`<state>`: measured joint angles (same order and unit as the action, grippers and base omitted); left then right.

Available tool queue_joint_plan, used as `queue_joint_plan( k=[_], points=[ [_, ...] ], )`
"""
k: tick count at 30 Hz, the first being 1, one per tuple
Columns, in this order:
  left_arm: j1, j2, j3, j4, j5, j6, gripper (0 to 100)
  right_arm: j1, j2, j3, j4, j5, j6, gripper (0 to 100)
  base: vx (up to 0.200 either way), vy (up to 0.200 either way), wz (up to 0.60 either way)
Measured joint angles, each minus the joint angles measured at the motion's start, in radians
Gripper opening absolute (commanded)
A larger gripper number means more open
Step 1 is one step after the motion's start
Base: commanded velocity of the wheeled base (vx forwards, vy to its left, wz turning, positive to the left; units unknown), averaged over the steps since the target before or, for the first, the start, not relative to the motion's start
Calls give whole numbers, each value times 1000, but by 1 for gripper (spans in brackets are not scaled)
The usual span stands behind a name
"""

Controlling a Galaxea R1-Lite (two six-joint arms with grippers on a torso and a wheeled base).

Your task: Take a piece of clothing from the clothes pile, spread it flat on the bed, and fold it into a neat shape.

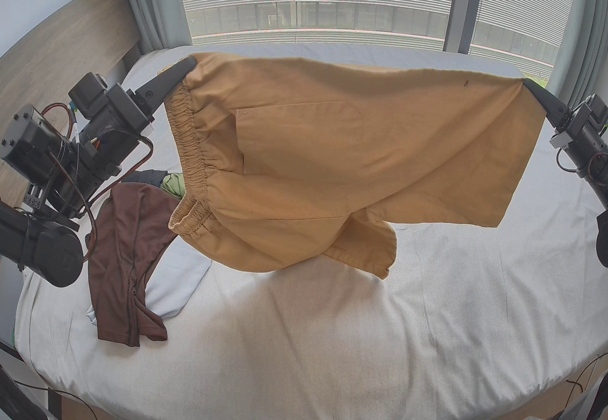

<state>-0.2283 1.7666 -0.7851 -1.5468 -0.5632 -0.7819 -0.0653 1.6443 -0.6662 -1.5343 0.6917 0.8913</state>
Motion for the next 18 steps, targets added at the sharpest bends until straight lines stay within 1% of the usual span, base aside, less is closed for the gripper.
queue_joint_plan(
  k=[7, 13, 18],
  points=[
    [-10, 2, -22, 1, 1, -11, 0, -2, -6, -58, 73, 0, 0, 0, 0, 0, 0],
    [-20, 5, -59, 1, 8, -57, 0, 3, -17, -163, 215, 0, 0, 0, 0, 0, 0],
    [-30, 19, -116, 5, 17, -67, 0, 10, -30, -269, 319, 0, 0, 0, 0, 0, 0]
  ],
)
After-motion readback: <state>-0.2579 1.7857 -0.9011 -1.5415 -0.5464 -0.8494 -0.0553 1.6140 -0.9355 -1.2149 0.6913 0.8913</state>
